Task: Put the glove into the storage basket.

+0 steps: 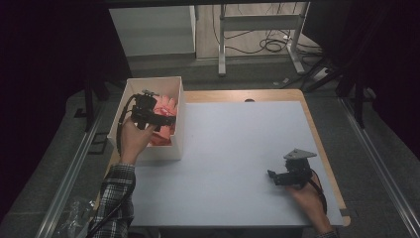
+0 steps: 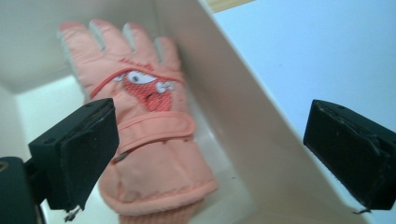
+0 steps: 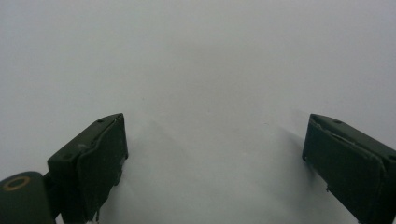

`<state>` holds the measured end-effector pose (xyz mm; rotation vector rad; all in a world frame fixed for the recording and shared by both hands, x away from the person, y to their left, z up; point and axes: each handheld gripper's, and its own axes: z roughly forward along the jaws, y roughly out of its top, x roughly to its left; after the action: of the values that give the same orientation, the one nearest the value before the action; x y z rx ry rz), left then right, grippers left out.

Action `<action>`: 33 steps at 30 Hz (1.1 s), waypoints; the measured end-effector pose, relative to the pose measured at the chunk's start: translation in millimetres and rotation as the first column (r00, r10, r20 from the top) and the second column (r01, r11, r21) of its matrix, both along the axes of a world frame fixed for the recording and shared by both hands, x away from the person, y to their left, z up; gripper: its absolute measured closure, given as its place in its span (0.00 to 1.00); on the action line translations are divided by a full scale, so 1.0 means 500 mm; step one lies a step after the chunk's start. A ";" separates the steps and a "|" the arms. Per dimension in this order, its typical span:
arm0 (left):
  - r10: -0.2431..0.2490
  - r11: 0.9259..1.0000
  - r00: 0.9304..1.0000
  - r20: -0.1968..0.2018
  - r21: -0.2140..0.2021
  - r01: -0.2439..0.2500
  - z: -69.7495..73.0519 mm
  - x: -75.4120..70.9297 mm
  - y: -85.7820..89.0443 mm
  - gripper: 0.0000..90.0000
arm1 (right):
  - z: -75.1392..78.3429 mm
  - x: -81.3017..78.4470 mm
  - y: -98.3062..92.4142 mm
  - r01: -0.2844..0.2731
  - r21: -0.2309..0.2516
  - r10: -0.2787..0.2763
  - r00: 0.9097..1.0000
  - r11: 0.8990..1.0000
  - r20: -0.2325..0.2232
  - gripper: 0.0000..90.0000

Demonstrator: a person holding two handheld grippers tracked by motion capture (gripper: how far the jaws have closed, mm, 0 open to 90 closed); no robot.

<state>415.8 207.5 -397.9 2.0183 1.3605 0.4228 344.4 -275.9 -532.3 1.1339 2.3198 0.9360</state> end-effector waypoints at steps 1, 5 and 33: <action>-0.012 1.000 1.000 0.007 -0.003 0.012 0.003 -0.004 -0.005 0.04 | 0.000 0.000 0.000 0.000 0.000 0.000 1.000 1.000 0.000 0.08; -0.061 0.998 0.998 0.026 -0.004 0.061 0.014 -0.016 -0.025 0.04 | 0.000 0.000 0.000 0.000 0.000 0.000 1.000 1.000 0.000 0.08; -0.375 0.926 0.923 0.088 -0.005 0.377 -0.011 -0.107 -0.237 0.02 | 0.001 0.000 0.000 0.001 0.000 -0.001 1.000 1.000 -0.002 0.08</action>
<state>362.5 89.1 -403.5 2.1541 0.8913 0.3121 344.3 -275.9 -532.0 1.1359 2.3212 0.9345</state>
